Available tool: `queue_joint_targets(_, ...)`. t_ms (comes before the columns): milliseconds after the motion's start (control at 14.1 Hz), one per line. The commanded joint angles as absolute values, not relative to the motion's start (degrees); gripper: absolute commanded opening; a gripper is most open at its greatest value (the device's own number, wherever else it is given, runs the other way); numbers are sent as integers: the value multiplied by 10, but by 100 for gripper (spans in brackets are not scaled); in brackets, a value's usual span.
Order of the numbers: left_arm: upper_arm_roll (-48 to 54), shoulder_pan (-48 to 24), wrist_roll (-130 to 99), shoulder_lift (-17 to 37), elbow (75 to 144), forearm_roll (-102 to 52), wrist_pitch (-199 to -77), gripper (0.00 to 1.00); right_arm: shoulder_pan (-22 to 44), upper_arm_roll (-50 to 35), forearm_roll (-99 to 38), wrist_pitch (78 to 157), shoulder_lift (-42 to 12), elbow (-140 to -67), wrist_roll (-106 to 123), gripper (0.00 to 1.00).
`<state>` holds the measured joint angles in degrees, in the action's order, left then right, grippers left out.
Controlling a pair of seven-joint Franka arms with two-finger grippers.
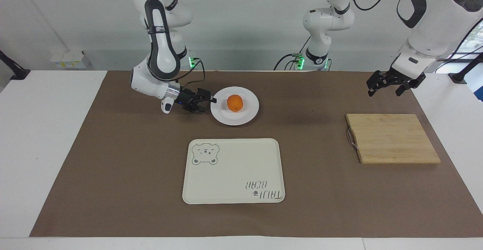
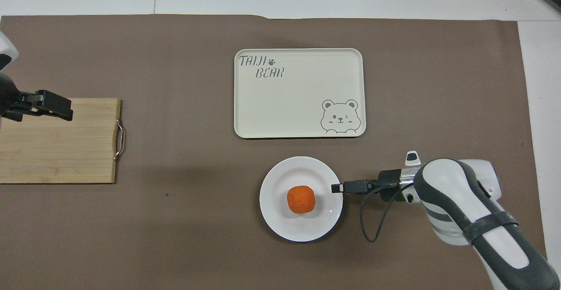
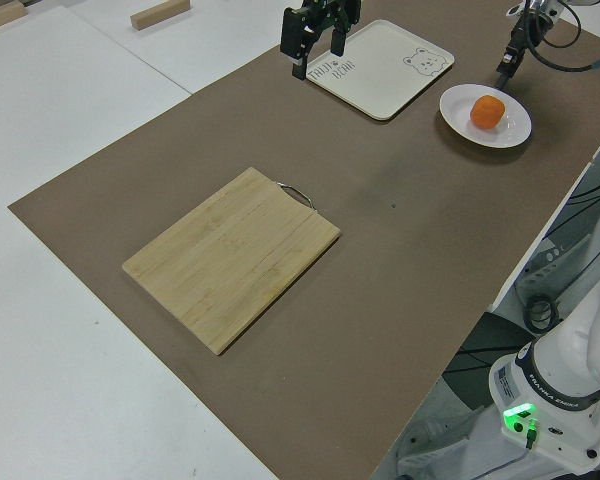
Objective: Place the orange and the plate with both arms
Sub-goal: 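Withdraw the left gripper while the right gripper reaches the plate rim, then close the right gripper on the rim of the white plate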
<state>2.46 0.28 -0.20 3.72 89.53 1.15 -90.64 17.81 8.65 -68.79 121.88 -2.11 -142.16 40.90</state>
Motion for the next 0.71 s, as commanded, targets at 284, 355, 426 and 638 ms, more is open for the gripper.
queue_joint_targets(284,29,4,-13,38,885,24,-896,100,190,84,-743,1233,-8,-1464,445,100)
queue_joint_targets(355,29,5,-14,37,885,23,-894,100,196,84,-749,1234,-7,-1465,449,100)
queue_joint_targets(426,29,5,-14,37,885,23,-899,100,199,84,-751,1237,-7,-1466,449,100)
queue_joint_targets(638,29,5,-15,38,885,23,-902,100,209,84,-763,1247,-8,-1466,448,100)
